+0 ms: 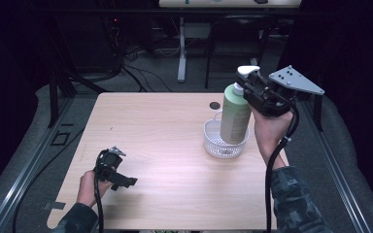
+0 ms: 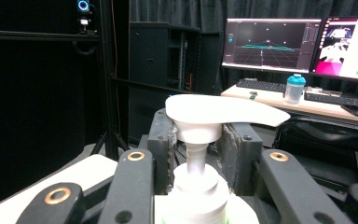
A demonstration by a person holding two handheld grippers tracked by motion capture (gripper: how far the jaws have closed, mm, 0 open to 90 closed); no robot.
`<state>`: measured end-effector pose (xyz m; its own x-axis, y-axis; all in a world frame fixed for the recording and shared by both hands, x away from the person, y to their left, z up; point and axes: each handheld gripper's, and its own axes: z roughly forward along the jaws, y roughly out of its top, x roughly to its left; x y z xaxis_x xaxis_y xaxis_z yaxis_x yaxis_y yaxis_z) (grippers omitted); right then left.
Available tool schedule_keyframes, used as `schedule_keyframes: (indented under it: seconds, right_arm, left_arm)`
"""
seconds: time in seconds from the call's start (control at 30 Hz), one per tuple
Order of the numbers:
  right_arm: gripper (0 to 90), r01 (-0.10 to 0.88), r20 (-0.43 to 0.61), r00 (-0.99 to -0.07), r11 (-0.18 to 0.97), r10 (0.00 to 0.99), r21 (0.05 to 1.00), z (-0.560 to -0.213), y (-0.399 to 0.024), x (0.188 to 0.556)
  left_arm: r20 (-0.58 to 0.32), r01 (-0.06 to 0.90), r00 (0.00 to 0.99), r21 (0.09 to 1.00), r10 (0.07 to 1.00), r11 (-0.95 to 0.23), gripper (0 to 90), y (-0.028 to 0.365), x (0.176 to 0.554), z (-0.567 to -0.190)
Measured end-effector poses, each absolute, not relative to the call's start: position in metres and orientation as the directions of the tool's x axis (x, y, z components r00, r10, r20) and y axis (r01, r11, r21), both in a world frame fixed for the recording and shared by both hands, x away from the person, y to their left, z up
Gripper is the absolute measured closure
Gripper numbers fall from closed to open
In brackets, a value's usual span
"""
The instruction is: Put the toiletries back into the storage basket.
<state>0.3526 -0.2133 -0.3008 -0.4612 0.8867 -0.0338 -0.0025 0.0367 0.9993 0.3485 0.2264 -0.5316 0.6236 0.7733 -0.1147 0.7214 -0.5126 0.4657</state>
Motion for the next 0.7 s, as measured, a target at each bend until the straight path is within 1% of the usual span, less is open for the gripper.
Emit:
schedule_keyframes:
  seconds: [0.7]
  right_arm:
    - [67.8, 0.015, -0.025, -0.436, 0.035, 0.900, 0.999, -0.309, -0.214, 0.376]
  left_arm:
    - [-0.115, 0.719, 0.627, 0.466, 0.771, -0.515, 0.1, 0.226, 0.349, -0.532]
